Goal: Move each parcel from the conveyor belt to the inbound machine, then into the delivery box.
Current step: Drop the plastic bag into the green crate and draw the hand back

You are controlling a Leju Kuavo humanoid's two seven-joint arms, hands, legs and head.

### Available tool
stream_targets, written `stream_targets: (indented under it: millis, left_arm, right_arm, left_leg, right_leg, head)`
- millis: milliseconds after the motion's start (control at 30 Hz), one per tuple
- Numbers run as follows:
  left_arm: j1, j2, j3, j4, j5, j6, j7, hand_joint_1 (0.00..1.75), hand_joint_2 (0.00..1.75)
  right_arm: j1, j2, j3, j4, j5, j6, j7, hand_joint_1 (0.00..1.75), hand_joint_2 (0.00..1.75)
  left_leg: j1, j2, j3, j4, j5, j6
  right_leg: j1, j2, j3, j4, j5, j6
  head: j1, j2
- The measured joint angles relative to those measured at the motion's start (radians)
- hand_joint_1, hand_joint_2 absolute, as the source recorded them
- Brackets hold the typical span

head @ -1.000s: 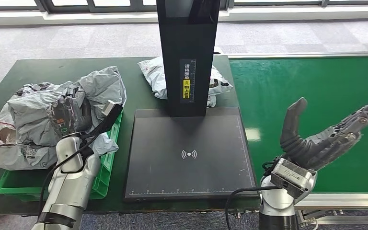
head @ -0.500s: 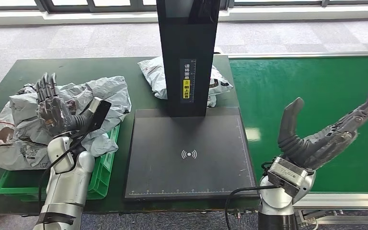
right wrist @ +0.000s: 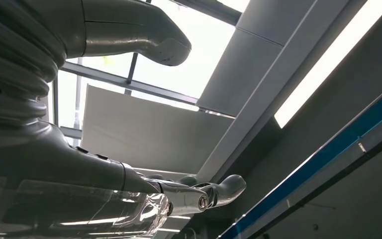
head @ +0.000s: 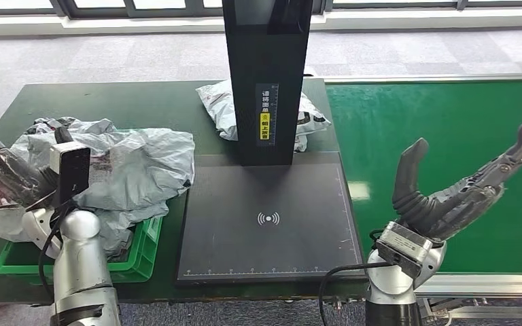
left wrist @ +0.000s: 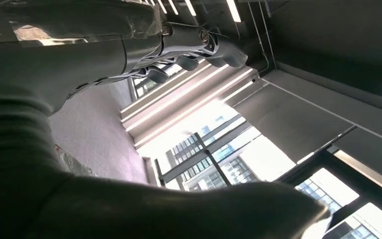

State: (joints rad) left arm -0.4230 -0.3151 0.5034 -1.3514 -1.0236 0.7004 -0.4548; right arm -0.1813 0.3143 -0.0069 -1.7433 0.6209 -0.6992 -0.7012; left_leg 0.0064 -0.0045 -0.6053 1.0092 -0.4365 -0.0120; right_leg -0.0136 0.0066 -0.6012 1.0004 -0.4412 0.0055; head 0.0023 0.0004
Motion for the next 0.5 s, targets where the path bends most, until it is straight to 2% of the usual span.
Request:
stream_targets:
  millis: [200,433,500]
  left_arm:
    - [0.000,-0.016,0.019,-0.042,0.160,0.000,-0.087,0.00,0.00]
    - [0.000,-0.024,0.028,-0.065,0.191,0.000,-0.105,0.00,0.00]
    - [0.002,-0.025,0.029,-0.072,0.241,0.000,-0.134,0.00,0.00]
  right_arm:
    - [0.000,0.000,0.000,0.000,0.000,0.000,0.000,0.00,1.75]
    - [0.000,0.000,0.000,0.000,0.000,0.000,0.000,0.00,1.75]
    - [0.000,0.000,0.000,0.000,-0.001,0.000,0.000,0.00,1.75]
  left_leg:
    - [0.000,0.000,0.000,0.000,0.000,0.000]
    - [0.000,0.000,0.000,0.000,0.000,0.000]
    - [0.000,0.000,0.000,0.000,0.000,0.000]
  right_leg:
    - [0.000,0.000,0.000,0.000,0.000,0.000]
    - [0.000,0.000,0.000,0.000,0.000,0.000]
    - [0.000,0.000,0.000,0.000,0.000,0.000]
  head:
    - [0.000,0.000]
    - [0.000,0.000]
    - [0.000,0.000]
